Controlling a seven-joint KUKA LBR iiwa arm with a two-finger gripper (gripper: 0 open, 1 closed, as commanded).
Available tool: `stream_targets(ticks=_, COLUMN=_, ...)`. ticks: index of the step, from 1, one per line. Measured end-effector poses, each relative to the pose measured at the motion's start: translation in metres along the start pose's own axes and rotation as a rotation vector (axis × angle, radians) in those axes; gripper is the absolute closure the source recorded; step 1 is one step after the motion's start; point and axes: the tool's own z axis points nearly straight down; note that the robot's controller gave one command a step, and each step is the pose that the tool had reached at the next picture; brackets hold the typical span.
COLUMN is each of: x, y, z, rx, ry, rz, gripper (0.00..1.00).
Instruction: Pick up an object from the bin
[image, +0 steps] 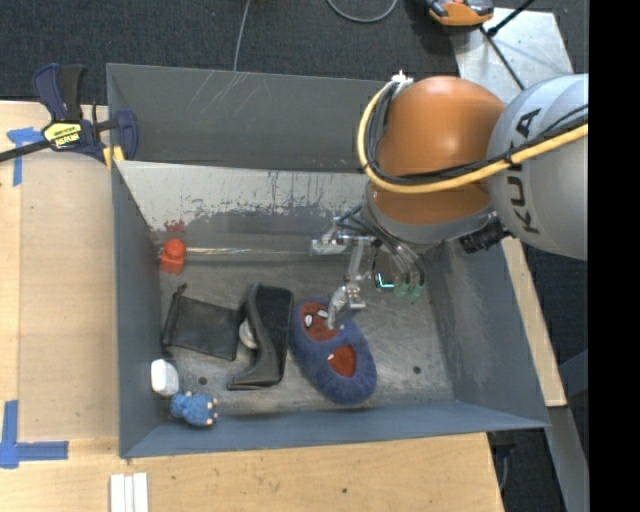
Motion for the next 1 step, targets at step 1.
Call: stream_targets(ticks=1, x=-0.0106, y=-0.0043, z=0.1337, rx=0.0, ry=-0.02, rz=-0.179, gripper=0.0)
